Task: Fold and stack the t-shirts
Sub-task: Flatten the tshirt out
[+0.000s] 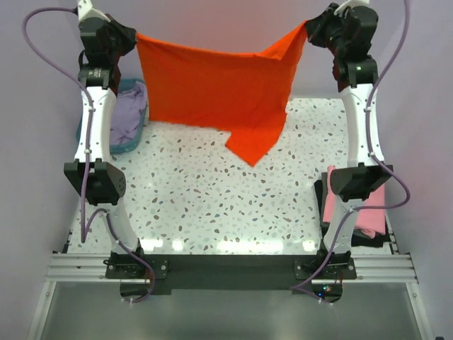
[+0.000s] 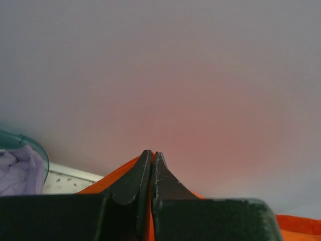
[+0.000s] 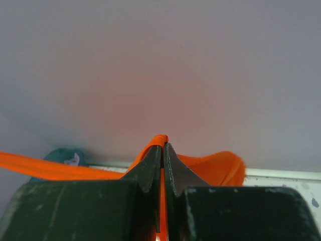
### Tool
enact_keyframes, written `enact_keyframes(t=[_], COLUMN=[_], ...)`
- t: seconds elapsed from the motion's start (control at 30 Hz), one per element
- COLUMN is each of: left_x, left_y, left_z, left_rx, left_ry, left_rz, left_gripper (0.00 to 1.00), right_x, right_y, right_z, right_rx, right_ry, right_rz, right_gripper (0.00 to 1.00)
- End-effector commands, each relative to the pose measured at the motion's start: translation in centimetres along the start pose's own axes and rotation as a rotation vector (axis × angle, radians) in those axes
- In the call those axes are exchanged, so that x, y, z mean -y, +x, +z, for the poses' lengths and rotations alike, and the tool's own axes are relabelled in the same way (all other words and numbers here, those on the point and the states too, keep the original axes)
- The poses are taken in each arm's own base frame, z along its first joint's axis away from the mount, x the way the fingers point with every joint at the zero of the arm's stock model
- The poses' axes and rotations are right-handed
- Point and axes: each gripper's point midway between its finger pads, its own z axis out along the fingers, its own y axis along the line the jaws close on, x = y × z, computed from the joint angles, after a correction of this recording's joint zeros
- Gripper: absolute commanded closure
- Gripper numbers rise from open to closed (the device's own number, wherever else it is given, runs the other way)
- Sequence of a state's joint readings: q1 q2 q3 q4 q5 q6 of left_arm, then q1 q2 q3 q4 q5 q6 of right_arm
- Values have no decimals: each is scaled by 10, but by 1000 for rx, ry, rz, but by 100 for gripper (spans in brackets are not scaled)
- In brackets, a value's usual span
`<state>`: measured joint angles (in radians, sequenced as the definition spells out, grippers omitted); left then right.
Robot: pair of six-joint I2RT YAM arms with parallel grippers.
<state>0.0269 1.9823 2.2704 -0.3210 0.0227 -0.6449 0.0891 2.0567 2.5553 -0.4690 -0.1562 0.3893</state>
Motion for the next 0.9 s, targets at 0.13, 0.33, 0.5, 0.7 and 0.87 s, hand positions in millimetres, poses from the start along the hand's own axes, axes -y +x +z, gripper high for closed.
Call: enact_keyframes(t=[0.13,0.33,0.5,0.7,0.87], left_x=[-19,-66,-115,-188,-226], left_y=[-64,14,94,177,228], left_z=[-31,-61,-114,-190,-239], left_rx=[120,-6,-121,-217,-286], left_ry=[82,-1,-144,-425,-572], left_rz=[-50,-94,-184,-220,-225], left_gripper=[100,100,100,100,100], right_x=[-51,-11,22,42,61], right_y=[-96,2,132,254,315], right_z=[-80,-98,-150,-223,-292], right_rx=[259,63,-165,-431,-582], right_ry=[-119,-17,42,134,227], right_rz=[-24,17,113,190,181], right_gripper=[100,100,100,100,100])
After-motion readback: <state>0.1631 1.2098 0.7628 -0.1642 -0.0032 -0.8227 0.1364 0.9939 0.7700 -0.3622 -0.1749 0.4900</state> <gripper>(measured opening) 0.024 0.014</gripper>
